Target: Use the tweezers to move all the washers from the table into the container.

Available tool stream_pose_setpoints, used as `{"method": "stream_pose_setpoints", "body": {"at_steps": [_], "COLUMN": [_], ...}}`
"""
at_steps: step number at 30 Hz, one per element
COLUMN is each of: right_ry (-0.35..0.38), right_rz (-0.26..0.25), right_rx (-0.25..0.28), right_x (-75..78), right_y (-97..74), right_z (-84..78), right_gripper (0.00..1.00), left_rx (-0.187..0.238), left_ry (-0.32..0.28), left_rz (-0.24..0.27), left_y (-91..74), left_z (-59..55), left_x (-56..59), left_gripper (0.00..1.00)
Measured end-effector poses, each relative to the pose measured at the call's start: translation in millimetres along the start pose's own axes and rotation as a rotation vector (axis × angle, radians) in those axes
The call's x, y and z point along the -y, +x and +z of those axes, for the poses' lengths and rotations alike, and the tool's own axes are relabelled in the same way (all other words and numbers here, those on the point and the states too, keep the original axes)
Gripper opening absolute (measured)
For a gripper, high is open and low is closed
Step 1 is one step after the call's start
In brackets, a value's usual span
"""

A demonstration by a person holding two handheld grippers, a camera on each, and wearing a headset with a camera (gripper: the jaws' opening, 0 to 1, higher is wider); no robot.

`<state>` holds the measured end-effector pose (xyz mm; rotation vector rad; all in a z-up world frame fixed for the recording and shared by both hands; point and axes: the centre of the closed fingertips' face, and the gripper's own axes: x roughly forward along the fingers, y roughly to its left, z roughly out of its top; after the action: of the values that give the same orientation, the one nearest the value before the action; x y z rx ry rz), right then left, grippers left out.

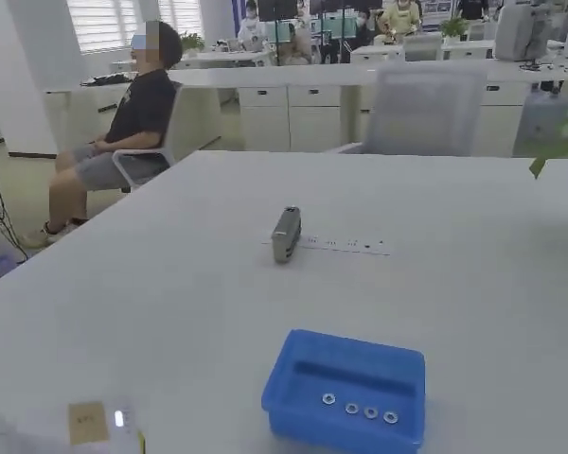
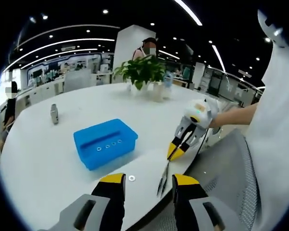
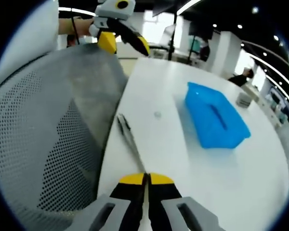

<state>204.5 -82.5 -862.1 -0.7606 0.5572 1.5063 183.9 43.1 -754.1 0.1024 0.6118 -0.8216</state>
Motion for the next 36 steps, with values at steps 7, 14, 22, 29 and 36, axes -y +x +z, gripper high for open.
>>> {"method": "stream_pose_setpoints", "body": {"at_steps": [7,14,22,29,36], "right_ry": [-0.012,0.007,0.071,0.014,0.020], "right_rz": [-0.042,-0.111,-0.114,-0.082,-0.068], "right_rx": [0.020,-0.090,-0.088,-0.196,-0.227], "right_x": [-7.2,1.8,-1.6,-10.3,-12.4], "right_y": [-14.8,-1.3,4.3,14.3,16.2], "right_z": [38.2,15.5,22.0,19.1,18.6], "right_gripper": [0.00,0.00,0.03,0.00,0.00], "left_rx": [-0.033,-0.056,-0.011,0.023,0.042], "left_ry": [0.035,0.095,0.133,0.114,0.127], "left_rz": [-0.097,-0.182,-0.211,-0.222,-0.253], "left_y": [-0.7,-2.2,-15.6,-23.4,-19.7], "left_z": [-15.1,-23.6,-21.3,-25.1,-17.6], "left_x": [-9.7,-12.9,-20.5,-27.1,-31.0], "left_gripper": [0.36,0.35,0.36,0.36,0.36]}}
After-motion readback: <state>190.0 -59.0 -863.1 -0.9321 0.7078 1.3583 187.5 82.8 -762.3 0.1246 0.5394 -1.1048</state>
